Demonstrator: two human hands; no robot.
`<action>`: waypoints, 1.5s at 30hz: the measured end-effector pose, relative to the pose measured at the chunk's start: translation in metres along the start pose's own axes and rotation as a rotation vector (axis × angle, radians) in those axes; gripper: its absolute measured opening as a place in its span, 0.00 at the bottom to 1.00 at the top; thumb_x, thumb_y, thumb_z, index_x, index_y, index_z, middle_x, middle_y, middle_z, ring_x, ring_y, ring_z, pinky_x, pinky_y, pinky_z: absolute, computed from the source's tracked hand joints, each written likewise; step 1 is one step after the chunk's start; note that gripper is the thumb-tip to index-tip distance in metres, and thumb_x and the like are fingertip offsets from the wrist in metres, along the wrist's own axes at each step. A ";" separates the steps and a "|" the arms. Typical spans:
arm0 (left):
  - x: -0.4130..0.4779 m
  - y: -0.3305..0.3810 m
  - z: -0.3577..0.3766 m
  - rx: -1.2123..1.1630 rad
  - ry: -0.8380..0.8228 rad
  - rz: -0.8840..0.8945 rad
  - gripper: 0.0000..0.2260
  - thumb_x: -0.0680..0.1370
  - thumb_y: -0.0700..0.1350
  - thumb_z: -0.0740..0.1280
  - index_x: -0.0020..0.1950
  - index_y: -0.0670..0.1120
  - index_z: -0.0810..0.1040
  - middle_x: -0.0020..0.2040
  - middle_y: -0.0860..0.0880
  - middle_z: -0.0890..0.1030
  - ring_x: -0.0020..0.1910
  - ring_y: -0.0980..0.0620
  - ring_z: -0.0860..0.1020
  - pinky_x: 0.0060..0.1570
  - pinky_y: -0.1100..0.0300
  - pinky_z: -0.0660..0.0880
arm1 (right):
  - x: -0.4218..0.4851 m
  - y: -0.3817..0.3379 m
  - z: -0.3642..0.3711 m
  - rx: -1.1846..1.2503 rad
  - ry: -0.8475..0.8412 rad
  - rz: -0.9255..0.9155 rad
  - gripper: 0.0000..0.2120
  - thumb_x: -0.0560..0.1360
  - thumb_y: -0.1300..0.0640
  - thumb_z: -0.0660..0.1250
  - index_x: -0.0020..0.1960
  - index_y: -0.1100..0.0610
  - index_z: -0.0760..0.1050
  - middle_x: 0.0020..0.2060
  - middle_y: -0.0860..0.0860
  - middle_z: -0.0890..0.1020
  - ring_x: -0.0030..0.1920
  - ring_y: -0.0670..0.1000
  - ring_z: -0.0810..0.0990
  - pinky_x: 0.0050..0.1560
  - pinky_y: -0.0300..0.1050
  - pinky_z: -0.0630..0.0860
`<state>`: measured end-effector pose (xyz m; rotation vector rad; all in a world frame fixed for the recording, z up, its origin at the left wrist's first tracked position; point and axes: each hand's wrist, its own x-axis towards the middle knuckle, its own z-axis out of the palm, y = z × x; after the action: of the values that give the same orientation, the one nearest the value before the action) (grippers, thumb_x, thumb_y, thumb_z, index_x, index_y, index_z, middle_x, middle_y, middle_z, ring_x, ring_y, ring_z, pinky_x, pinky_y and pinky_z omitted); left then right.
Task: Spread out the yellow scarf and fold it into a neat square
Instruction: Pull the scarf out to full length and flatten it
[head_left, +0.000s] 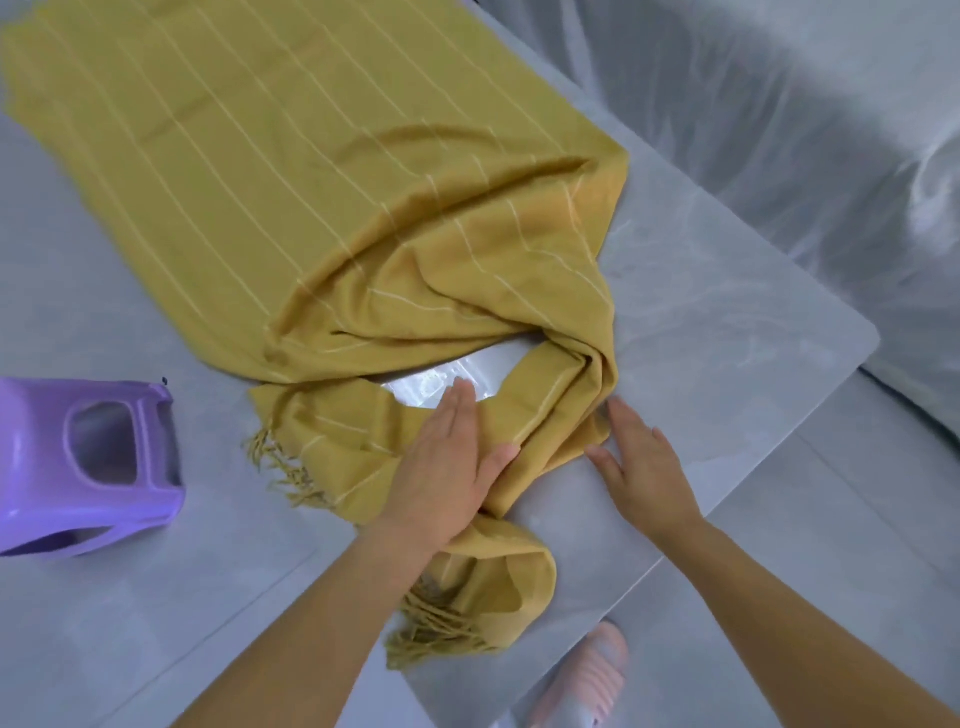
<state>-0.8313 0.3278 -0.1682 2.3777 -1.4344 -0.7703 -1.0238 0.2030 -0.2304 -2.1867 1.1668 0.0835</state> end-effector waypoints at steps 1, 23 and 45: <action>0.009 0.006 0.005 -0.014 -0.006 -0.024 0.39 0.76 0.66 0.49 0.76 0.41 0.44 0.77 0.46 0.49 0.76 0.52 0.48 0.73 0.60 0.48 | 0.005 -0.003 0.003 0.040 0.013 -0.014 0.40 0.72 0.29 0.43 0.73 0.56 0.60 0.69 0.52 0.68 0.69 0.52 0.67 0.68 0.60 0.62; -0.008 0.011 0.023 -0.030 0.083 -0.059 0.33 0.77 0.61 0.42 0.72 0.42 0.65 0.68 0.45 0.72 0.67 0.48 0.70 0.65 0.55 0.68 | -0.005 -0.033 0.002 0.507 0.275 0.359 0.09 0.73 0.52 0.70 0.43 0.58 0.79 0.35 0.55 0.81 0.41 0.55 0.78 0.45 0.51 0.75; -0.140 0.115 0.045 -0.063 0.256 -0.609 0.31 0.77 0.63 0.43 0.71 0.46 0.67 0.63 0.45 0.76 0.58 0.43 0.76 0.47 0.50 0.75 | -0.023 0.114 -0.209 0.182 0.306 0.210 0.06 0.74 0.52 0.68 0.41 0.53 0.78 0.31 0.51 0.77 0.38 0.56 0.77 0.37 0.46 0.67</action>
<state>-0.9937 0.3972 -0.1078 2.7602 -0.5740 -0.5859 -1.1736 0.0555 -0.1166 -1.9570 1.5086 -0.2674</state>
